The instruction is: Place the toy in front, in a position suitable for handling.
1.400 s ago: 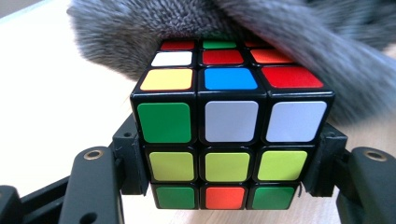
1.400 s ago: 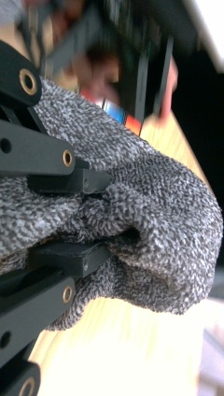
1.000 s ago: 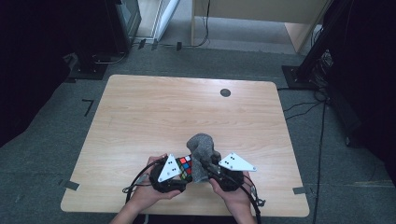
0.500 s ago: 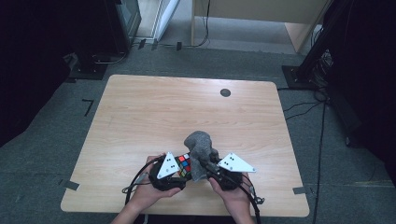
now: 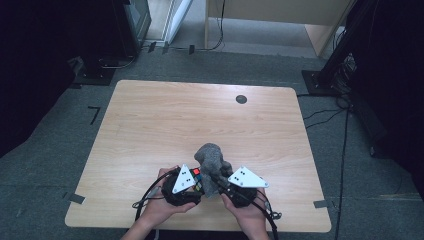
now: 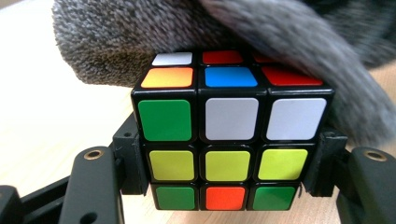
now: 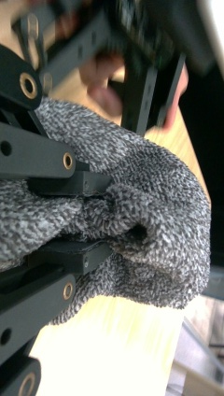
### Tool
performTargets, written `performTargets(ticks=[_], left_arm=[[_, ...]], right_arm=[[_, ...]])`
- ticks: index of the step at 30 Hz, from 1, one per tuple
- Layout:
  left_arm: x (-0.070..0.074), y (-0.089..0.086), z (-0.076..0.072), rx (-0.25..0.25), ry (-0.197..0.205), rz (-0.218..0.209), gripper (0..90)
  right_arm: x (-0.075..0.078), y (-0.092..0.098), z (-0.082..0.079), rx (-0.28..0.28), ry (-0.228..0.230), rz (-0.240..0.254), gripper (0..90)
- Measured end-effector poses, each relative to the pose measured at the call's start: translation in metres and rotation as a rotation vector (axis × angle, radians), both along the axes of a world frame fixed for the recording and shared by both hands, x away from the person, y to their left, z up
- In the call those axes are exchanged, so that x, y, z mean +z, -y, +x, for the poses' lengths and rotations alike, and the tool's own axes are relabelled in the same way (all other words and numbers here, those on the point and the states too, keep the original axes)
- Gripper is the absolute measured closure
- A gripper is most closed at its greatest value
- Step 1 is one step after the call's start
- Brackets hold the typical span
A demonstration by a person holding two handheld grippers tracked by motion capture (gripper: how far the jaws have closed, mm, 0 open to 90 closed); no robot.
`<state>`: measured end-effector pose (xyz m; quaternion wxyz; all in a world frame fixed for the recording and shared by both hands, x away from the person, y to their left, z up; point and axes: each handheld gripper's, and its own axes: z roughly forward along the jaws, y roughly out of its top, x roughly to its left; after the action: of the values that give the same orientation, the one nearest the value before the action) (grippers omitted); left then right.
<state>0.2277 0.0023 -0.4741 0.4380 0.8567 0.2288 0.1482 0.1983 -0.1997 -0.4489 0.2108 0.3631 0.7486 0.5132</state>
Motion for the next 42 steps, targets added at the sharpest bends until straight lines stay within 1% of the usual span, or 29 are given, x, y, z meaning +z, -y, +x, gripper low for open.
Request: performTargets(ticks=[2,4,5,6,9,10,11,12,14,15,17,18,19,20,22,23,24,25,26,28,31,33,34,35,36,38,39,40,42], left_arm=[[-0.002,0.005,-0.003,-0.013,0.004,0.011,33.8],[-0.002,0.008,-0.005,-0.025,0.009,0.018,33.8],[-0.002,0.008,-0.005,-0.025,0.009,0.018,33.9],[-0.001,0.007,-0.005,-0.026,0.011,0.018,33.8],[0.001,0.003,-0.003,-0.012,0.014,0.014,33.8],[0.002,0.002,-0.002,-0.006,0.011,0.013,33.8],[0.001,0.001,-0.001,-0.004,0.010,0.011,33.9],[0.001,0.001,-0.001,-0.001,0.008,0.010,33.8],[0.000,0.002,-0.002,0.001,0.007,0.009,33.8],[0.000,0.003,-0.002,-0.003,0.012,0.014,33.8],[0.000,0.005,-0.005,-0.022,0.024,0.010,33.8],[0.001,0.005,-0.006,-0.029,0.030,0.006,33.8],[0.002,0.004,-0.006,-0.035,0.029,-0.003,33.8],[0.003,0.003,-0.006,-0.044,0.017,-0.022,33.8],[0.005,-0.002,-0.003,-0.061,0.000,-0.059,33.8],[0.006,-0.005,-0.002,-0.058,-0.005,-0.069,33.8],[0.006,-0.006,-0.001,-0.055,-0.006,-0.072,33.8],[0.006,-0.006,-0.001,-0.055,-0.006,-0.072,33.8],[0.006,-0.007,0.000,-0.048,0.001,-0.064,33.8],[0.005,-0.005,-0.001,-0.042,0.000,-0.056,33.8],[0.003,0.000,-0.005,-0.070,0.012,-0.040,33.8],[0.003,0.001,-0.007,-0.088,0.015,-0.052,33.7],[0.004,0.000,-0.006,-0.092,0.014,-0.060,33.7],[0.005,-0.001,-0.006,-0.090,0.013,-0.074,33.8],[0.006,-0.003,-0.005,-0.084,0.013,-0.078,33.8],[0.007,-0.007,-0.001,-0.053,0.013,-0.070,33.7],[0.007,-0.009,0.001,-0.034,0.009,-0.068,33.8],[0.006,-0.010,0.002,-0.016,0.005,-0.064,33.7],[0.005,-0.010,0.003,-0.009,0.002,-0.058,33.7]], right_arm=[[0.002,-0.008,-0.004,0.031,0.014,-0.005,72.3],[0.003,-0.013,-0.007,0.037,0.033,-0.028,72.2],[0.003,-0.013,-0.007,0.037,0.033,-0.028,72.2],[0.001,-0.008,-0.003,0.010,0.008,-0.005,72.0],[-0.003,0.004,0.004,-0.050,-0.023,0.007,71.9],[-0.005,0.008,0.006,-0.065,-0.042,0.019,71.9],[-0.006,0.010,0.007,-0.068,-0.057,0.032,72.0],[-0.006,0.010,0.006,-0.064,-0.057,0.035,72.0],[-0.003,0.004,0.002,-0.039,-0.037,0.026,72.0],[-0.001,-0.001,-0.002,-0.009,-0.023,0.024,71.9],[0.003,-0.008,-0.006,0.027,-0.002,0.017,71.9],[0.004,-0.010,-0.007,0.029,0.005,0.008,71.8],[0.006,-0.010,-0.007,0.026,0.003,0.011,71.7],[0.006,-0.007,-0.005,0.020,-0.003,0.023,71.7],[0.005,0.002,0.000,-0.021,-0.013,0.035,71.7],[0.004,0.007,0.001,-0.048,-0.024,0.036,71.7],[0.003,0.010,0.002,-0.065,-0.028,0.037,71.8],[0.003,0.011,0.002,-0.069,-0.030,0.036,71.8],[0.003,0.010,0.001,-0.067,-0.026,0.034,71.9],[0.005,0.004,-0.004,-0.047,-0.002,0.013,71.8],[0.008,-0.009,-0.011,0.020,0.027,0.006,71.6],[0.010,-0.012,-0.012,0.027,0.043,-0.016,71.8],[0.010,-0.010,-0.012,0.020,0.038,-0.013,71.8],[0.011,-0.007,-0.010,0.009,0.034,-0.008,71.8],[0.011,-0.003,-0.008,-0.013,0.026,-0.001,71.9],[0.009,0.004,-0.003,-0.057,0.006,-0.005,72.0],[0.007,0.007,-0.002,-0.069,-0.008,-0.001,72.1],[0.006,0.007,-0.002,-0.070,-0.013,0.004,72.2],[0.006,0.002,-0.006,-0.044,0.000,-0.003,72.3]])
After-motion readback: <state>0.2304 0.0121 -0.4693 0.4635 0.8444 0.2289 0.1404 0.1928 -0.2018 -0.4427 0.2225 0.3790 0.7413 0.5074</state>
